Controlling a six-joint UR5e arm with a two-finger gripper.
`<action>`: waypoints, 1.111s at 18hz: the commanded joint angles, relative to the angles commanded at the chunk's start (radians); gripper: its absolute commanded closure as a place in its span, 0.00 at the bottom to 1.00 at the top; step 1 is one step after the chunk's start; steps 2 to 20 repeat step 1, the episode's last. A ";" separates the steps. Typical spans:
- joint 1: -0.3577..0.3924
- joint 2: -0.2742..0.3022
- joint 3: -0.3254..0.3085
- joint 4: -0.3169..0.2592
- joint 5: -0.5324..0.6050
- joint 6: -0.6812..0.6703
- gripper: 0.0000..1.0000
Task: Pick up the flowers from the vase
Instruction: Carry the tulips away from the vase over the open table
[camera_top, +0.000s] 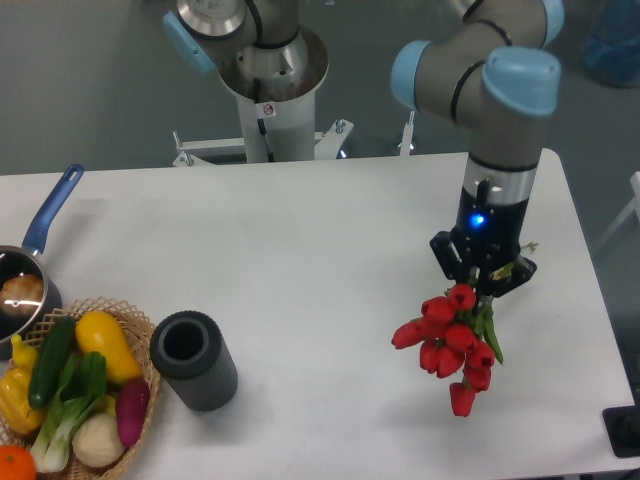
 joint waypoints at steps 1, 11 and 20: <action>-0.006 -0.009 0.005 -0.002 0.029 0.002 0.84; -0.006 -0.009 0.005 -0.002 0.029 0.002 0.84; -0.006 -0.009 0.005 -0.002 0.029 0.002 0.84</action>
